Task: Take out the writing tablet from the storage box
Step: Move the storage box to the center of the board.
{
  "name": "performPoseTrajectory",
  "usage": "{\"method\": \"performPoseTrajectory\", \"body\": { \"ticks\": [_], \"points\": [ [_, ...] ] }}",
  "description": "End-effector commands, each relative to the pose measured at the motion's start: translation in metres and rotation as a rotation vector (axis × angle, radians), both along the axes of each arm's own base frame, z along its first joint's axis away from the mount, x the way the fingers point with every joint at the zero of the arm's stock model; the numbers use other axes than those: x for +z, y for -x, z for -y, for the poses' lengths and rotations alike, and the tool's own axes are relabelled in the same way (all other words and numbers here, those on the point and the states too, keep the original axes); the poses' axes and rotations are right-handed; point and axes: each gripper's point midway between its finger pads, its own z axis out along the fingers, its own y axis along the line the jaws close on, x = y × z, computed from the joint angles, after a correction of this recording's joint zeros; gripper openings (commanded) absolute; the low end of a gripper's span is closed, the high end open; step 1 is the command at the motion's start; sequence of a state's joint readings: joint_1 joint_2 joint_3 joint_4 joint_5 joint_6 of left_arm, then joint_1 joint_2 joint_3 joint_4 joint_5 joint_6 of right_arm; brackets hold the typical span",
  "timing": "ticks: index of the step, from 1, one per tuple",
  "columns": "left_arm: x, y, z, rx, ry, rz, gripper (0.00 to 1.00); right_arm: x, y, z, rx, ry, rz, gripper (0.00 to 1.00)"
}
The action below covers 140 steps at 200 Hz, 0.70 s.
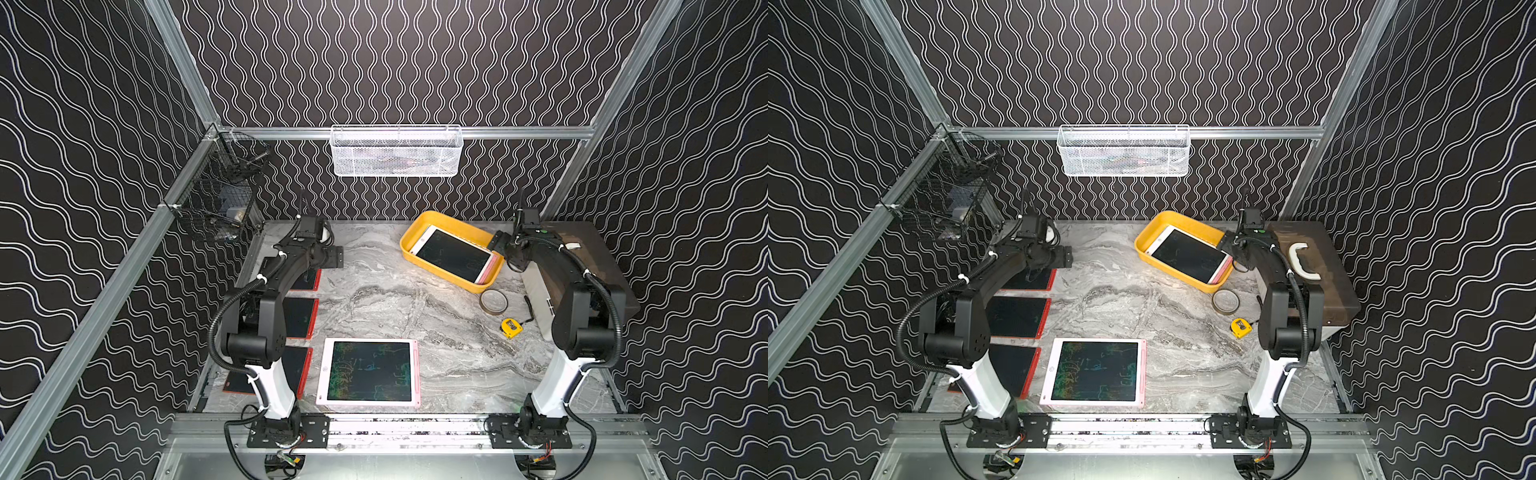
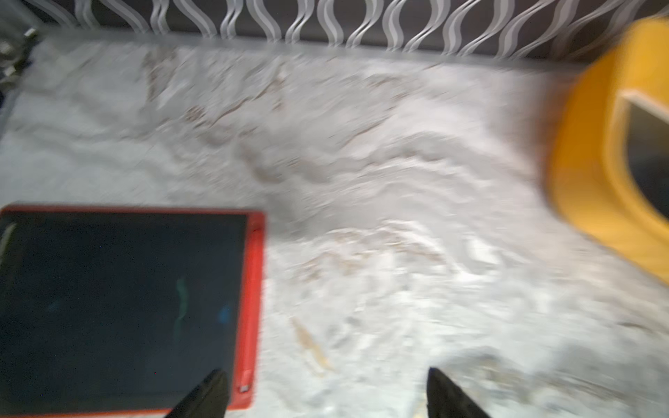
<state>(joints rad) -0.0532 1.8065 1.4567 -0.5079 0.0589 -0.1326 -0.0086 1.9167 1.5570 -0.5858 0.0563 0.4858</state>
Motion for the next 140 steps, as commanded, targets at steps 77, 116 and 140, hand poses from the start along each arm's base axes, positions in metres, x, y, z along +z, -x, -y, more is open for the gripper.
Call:
{"method": "performPoseTrajectory", "body": {
  "ticks": [77,116,140],
  "points": [
    [0.096,0.033,0.055,-0.148,0.173,0.150,0.96,-0.069,0.022,-0.038,0.060,-0.068,-0.192,0.24],
    [0.093,0.036,0.072,-0.164,0.210,0.130,0.97,-0.060,0.026,-0.088,0.198,-0.001,-0.197,0.08],
    [0.087,0.038,0.087,-0.187,0.238,0.100,0.98,-0.054,0.037,-0.125,0.271,-0.028,-0.180,0.02]
  ]
}}
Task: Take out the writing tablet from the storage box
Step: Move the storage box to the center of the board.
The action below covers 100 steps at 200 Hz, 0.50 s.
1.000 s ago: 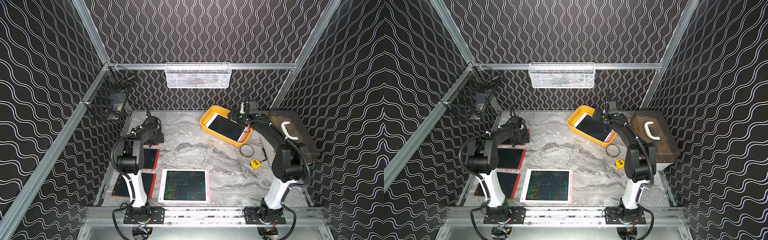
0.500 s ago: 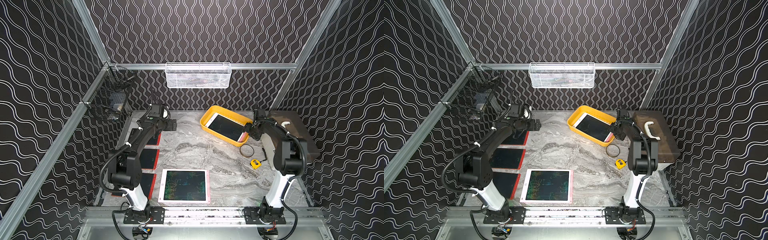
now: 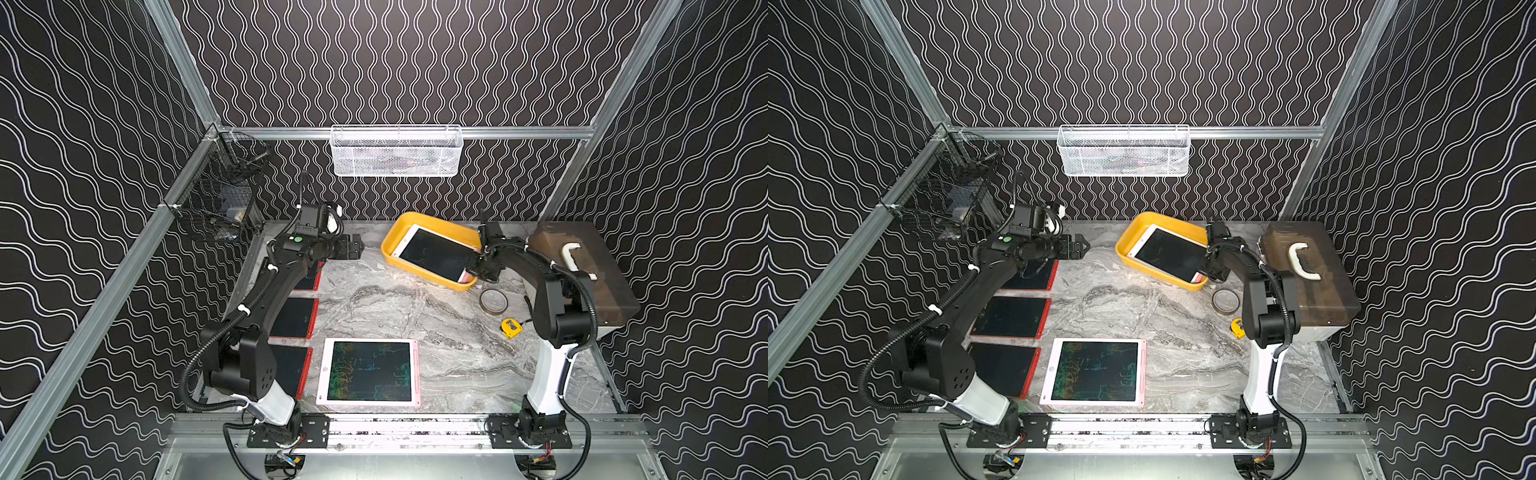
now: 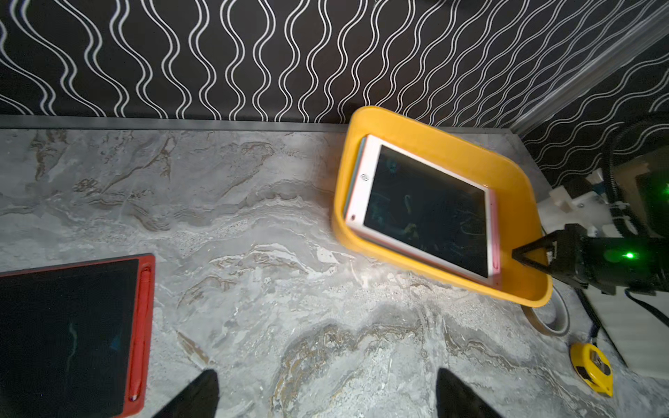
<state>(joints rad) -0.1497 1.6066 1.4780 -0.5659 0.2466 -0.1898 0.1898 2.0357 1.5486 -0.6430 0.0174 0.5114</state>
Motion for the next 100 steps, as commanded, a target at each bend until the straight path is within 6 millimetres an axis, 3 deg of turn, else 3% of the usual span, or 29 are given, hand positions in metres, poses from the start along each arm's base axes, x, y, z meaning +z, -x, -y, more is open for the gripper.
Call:
{"method": "performPoseTrajectory", "body": {
  "ticks": [1,39,100],
  "points": [
    [-0.006,0.003,0.015,-0.021,0.039,-0.039,0.98,0.010,0.012,-0.027,0.081,-0.008,0.009,0.02],
    [-0.041,0.003,0.034,-0.041,0.038,-0.134,0.99,0.006,0.035,-0.071,0.154,-0.034,-0.001,0.00],
    [-0.122,0.001,0.050,-0.004,-0.115,-0.289,0.99,0.006,0.052,-0.089,0.155,-0.012,0.005,0.00]
  ]
}}
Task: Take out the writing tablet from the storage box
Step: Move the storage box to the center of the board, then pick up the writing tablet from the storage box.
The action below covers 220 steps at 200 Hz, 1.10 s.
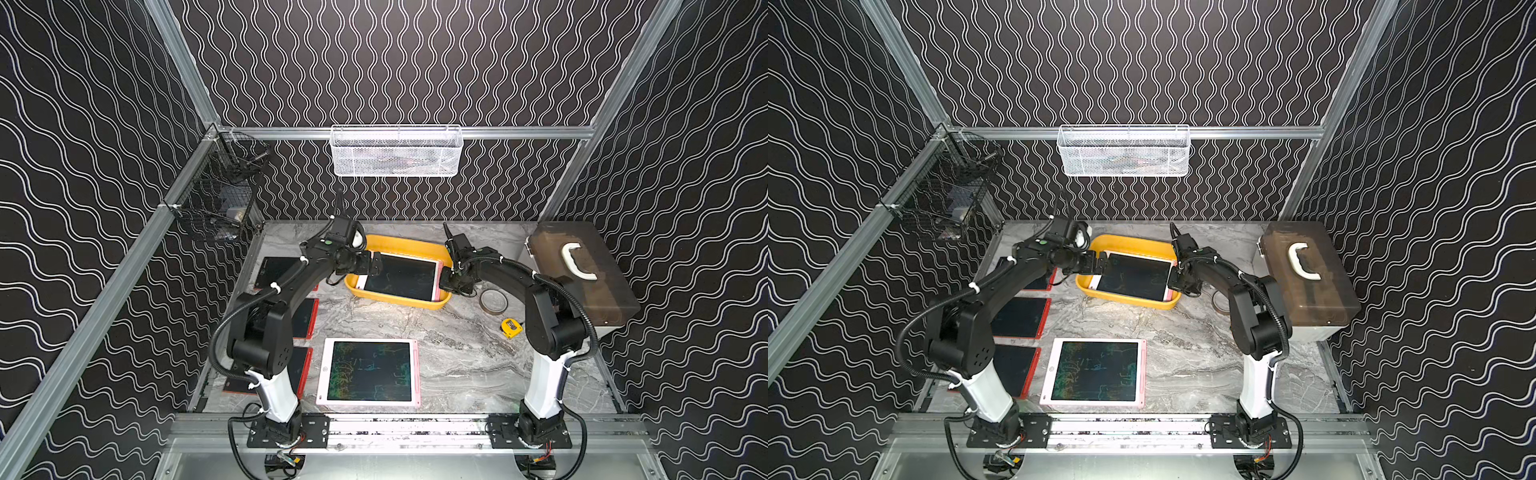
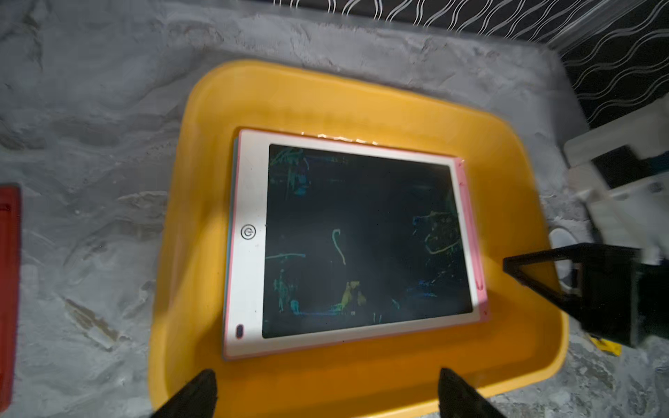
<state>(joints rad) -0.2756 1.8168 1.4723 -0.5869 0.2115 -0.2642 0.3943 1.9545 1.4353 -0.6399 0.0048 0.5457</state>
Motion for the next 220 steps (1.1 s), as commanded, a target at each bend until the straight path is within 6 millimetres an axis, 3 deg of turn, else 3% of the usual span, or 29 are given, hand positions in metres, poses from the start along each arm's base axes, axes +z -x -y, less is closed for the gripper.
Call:
{"method": "performPoseTrajectory", "body": {
  "ticks": [1,52,95,148,220],
  "points": [
    [-0.025,-0.004,-0.001,0.031,-0.087,-0.039,0.99,0.007,-0.002,-0.006,-0.021,-0.001,0.039,0.00],
    [-0.069,-0.022,-0.005,0.070,-0.249,-0.062,0.99,0.002,0.004,-0.008,-0.012,0.004,0.025,0.00],
    [-0.090,-0.037,-0.016,0.076,-0.356,-0.060,0.99,0.000,0.005,-0.008,0.006,0.008,0.021,0.01],
    [-0.117,-0.049,-0.011,0.078,-0.321,-0.103,0.99,0.002,0.004,-0.009,0.024,0.011,0.024,0.01],
    [-0.126,-0.046,0.014,0.059,-0.126,-0.158,0.99,-0.002,0.000,-0.013,0.043,0.010,0.011,0.01]
  ]
}}
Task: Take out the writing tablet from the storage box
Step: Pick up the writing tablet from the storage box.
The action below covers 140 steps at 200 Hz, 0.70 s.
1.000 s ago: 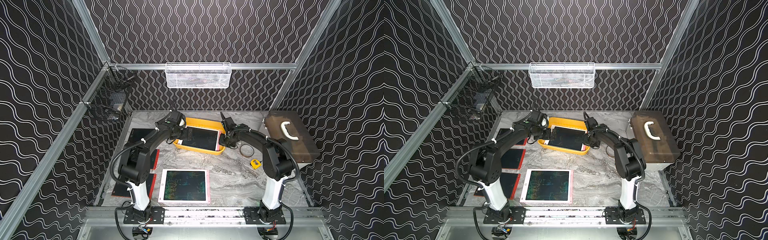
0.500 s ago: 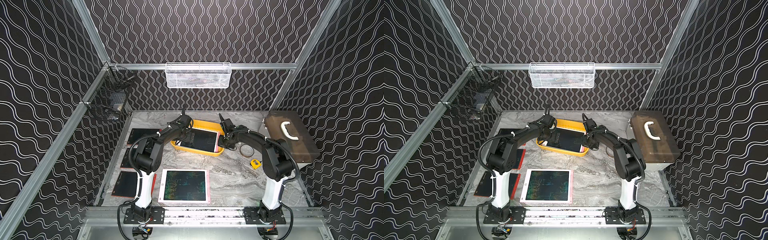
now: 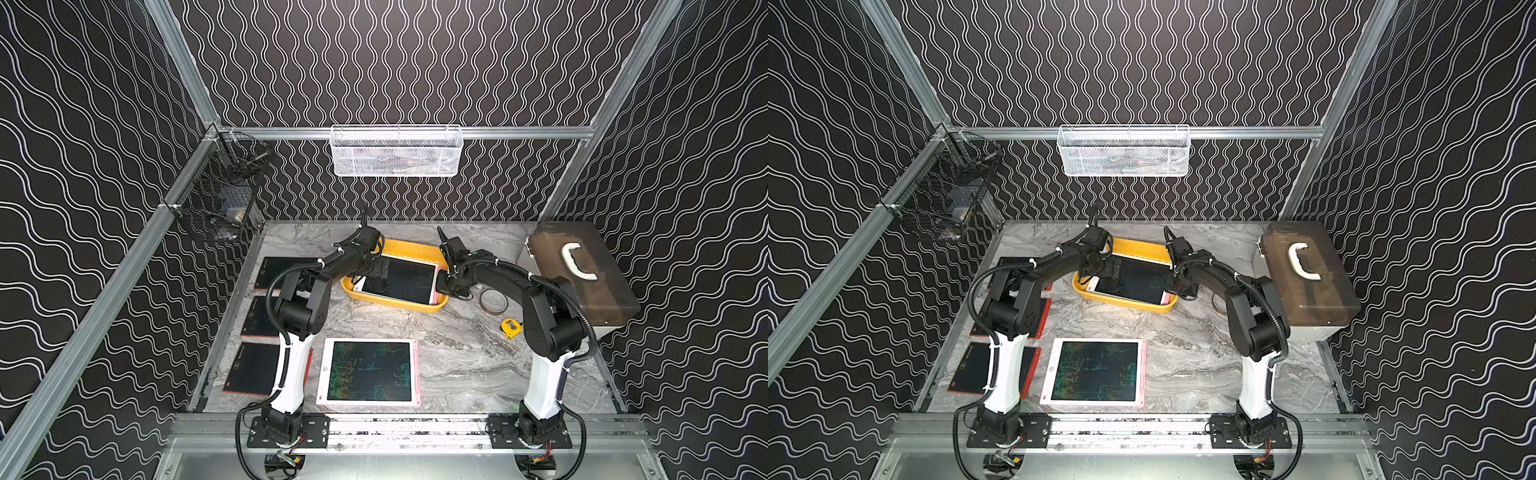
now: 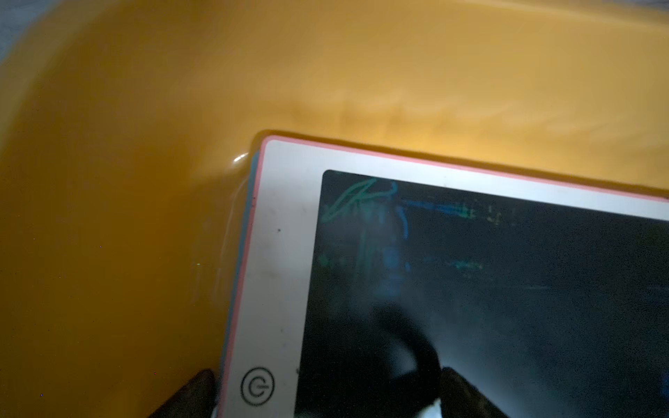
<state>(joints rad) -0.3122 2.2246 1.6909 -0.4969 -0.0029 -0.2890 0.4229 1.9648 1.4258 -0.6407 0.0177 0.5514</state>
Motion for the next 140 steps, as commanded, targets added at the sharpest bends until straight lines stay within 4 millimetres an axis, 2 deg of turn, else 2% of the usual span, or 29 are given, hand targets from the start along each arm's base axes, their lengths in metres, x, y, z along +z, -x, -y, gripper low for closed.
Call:
{"method": "performPoseTrajectory", "body": {
  "ticks": [1,35,103,140],
  "points": [
    [-0.017,0.024,0.013,-0.017,0.080,-0.112,0.99,0.005,-0.008,-0.005,0.024,-0.008,0.025,0.01],
    [0.003,0.027,0.029,-0.036,0.149,-0.094,0.99,0.001,-0.011,-0.009,0.028,-0.016,0.019,0.01],
    [0.076,0.028,0.061,-0.125,0.227,-0.017,0.99,-0.001,-0.016,-0.013,0.023,-0.025,0.019,0.01],
    [0.102,0.035,0.070,-0.149,0.267,0.000,0.99,-0.001,-0.017,-0.012,0.016,-0.020,0.023,0.01]
  ]
}}
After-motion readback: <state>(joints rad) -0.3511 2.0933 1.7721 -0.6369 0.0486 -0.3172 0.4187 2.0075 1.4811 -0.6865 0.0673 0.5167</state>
